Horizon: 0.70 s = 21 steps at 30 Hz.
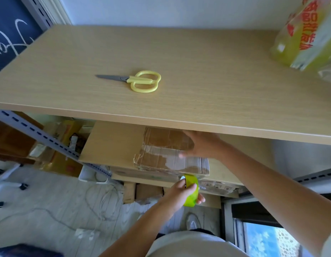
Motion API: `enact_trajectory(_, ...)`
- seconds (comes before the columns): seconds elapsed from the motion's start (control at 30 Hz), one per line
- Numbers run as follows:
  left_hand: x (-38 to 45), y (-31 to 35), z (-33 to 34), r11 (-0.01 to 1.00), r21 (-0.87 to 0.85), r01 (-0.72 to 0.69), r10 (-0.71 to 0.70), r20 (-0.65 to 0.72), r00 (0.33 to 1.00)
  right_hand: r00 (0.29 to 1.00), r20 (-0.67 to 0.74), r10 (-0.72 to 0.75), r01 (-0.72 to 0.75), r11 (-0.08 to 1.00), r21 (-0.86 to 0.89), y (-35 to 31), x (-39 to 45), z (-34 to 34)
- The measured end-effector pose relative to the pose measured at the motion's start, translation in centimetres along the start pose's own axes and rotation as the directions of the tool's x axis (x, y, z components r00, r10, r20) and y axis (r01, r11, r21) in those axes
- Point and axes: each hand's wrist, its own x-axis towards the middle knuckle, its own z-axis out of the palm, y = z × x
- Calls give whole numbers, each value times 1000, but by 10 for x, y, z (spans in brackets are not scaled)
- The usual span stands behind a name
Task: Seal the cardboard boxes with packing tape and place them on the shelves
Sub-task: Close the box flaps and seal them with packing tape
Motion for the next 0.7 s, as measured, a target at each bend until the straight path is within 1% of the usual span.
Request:
enact_trajectory(0.03,0,0,-2,1000,7,-4,4,21,1000,997,39,65,-54,970,-236,-1,2,8)
enact_trajectory(0.07,-1,-1,-5,1000,8,-4,4,41,999,989,41,144,-138,982,-126,-6,-6,15)
enact_trajectory(0.1,0,-2,-7,1000,10,-5,5,58,998,989,89,115,-96,976,-195,0,-5,18)
enact_trajectory(0.17,2,-7,-11,1000,10,-18,17,74,997,989,108,98,-62,954,-293,-7,2,14)
enact_trajectory(0.2,2,-9,-12,1000,11,-25,25,81,996,988,119,102,-64,956,-286,-5,7,13)
enact_trajectory(0.27,3,-17,-15,999,17,-39,38,73,997,987,119,111,-66,942,-328,-7,9,9)
enact_trajectory(0.33,7,-27,-17,999,28,-29,28,26,999,985,122,121,-65,922,-383,-2,8,15)
enact_trajectory(0.4,13,-36,-19,997,68,29,-25,-60,998,989,88,122,-77,912,-402,0,5,20)
enact_trajectory(0.47,18,-39,-20,991,109,76,-63,-117,991,996,60,71,-36,891,-452,-3,0,25)
enact_trajectory(0.57,26,-39,-20,994,85,68,-56,-140,989,997,78,-1,40,864,-502,-10,-9,35)
enact_trajectory(0.63,31,-39,-18,997,39,64,-57,-155,986,995,102,12,45,842,-538,-10,-12,43)
enact_trajectory(0.7,32,-40,-18,997,32,68,-63,-157,986,996,84,25,29,806,-591,-10,-10,49)
